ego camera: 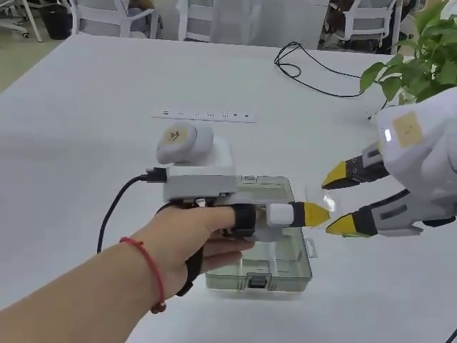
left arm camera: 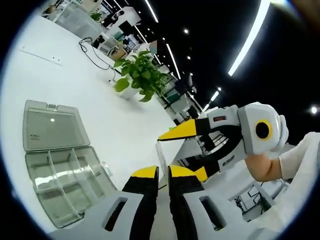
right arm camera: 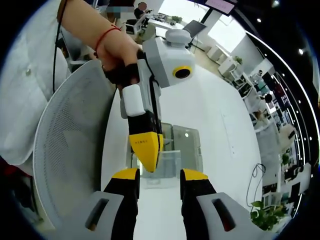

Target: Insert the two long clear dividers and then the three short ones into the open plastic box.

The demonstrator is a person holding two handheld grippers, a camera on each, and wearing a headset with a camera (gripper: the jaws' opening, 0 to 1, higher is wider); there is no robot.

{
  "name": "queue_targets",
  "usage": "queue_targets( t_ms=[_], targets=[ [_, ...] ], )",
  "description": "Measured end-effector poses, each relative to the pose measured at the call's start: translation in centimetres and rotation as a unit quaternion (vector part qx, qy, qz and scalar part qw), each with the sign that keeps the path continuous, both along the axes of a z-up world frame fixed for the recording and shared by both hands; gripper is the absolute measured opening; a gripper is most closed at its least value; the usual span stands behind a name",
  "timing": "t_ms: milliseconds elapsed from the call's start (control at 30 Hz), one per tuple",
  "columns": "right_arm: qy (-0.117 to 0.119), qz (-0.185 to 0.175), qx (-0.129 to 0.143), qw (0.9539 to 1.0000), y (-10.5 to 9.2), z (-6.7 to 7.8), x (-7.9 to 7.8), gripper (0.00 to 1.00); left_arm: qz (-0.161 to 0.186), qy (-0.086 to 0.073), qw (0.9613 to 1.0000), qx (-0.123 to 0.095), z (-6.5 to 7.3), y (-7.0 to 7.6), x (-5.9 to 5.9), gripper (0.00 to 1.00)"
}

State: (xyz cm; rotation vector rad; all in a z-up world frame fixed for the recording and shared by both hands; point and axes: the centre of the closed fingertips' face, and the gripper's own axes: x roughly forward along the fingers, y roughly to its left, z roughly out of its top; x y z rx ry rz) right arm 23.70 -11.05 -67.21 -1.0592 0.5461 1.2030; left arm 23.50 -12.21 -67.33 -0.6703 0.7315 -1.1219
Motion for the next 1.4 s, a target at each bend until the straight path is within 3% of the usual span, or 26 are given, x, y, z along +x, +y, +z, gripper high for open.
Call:
queue_targets(
  t_ms=[300,533,667,733,833,867,933,1000,1033,1067,1100,1167,1200,1400],
  targets=[
    [-0.006,0.007,-0.004,0.9999,0.3,0.2,-0.3,0.33,0.003,0.014,0.9998,-0.014,0.3,0.0,-0.1,0.00],
    [-0.012,0.011,-0.001,0.9999,0.4,0.4,-0.3,0.33,0.009,0.013,0.9998,-0.014,0.3,0.1,0.1,0.00],
    [-0.009,0.006,0.018,0.9998,0.6,1.4,0.0,0.35,-0.001,-0.012,0.9999,0.001,0.1,0.3,0.0,0.00],
    [0.021,-0.002,0.052,0.9984,0.7,1.7,0.2,0.35,-0.011,-0.031,0.9994,0.010,0.1,0.4,-0.2,0.00],
    [0.050,-0.001,0.062,0.9968,0.3,2.0,0.3,0.32,-0.041,-0.101,0.9933,0.040,-0.2,0.7,-0.6,0.00],
    [0.071,0.001,0.070,0.9950,0.1,1.8,0.4,0.31,-0.050,-0.124,0.9899,0.048,-0.3,0.8,-0.7,0.00],
    [0.106,0.003,0.086,0.9906,0.2,1.9,0.0,0.28,-0.076,-0.158,0.9824,0.064,-0.5,1.0,-1.4,0.00],
    [0.149,0.006,0.107,0.9830,0.3,2.2,-0.6,0.25,-0.097,-0.199,0.9722,0.077,-0.5,1.1,-2.0,0.00],
    [0.161,0.009,0.112,0.9805,0.4,2.3,-0.7,0.24,-0.106,-0.211,0.9685,0.079,-0.5,1.1,-2.2,0.00],
    [0.178,0.014,0.111,0.9777,0.5,2.3,-1.5,0.24,-0.121,-0.232,0.9624,0.075,-0.4,1.0,-2.7,0.00],
    [0.189,0.021,0.109,0.9756,0.5,2.2,-1.9,0.22,-0.126,-0.238,0.9598,0.078,-0.4,1.1,-3.0,0.00],
    [0.202,0.026,0.109,0.9730,0.4,2.1,-2.2,0.20,-0.142,-0.269,0.9495,0.076,-0.2,1.0,-3.5,0.00],
    [0.230,0.033,0.108,0.9666,0.4,1.9,-3.0,0.19,-0.148,-0.271,0.9482,0.072,-0.1,1.0,-3.8,0.00],
    [0.262,0.053,0.111,0.9572,0.9,1.5,-4.3,0.14,-0.161,-0.311,0.9345,0.066,0.3,0.9,-4.4,0.00]
  ],
)
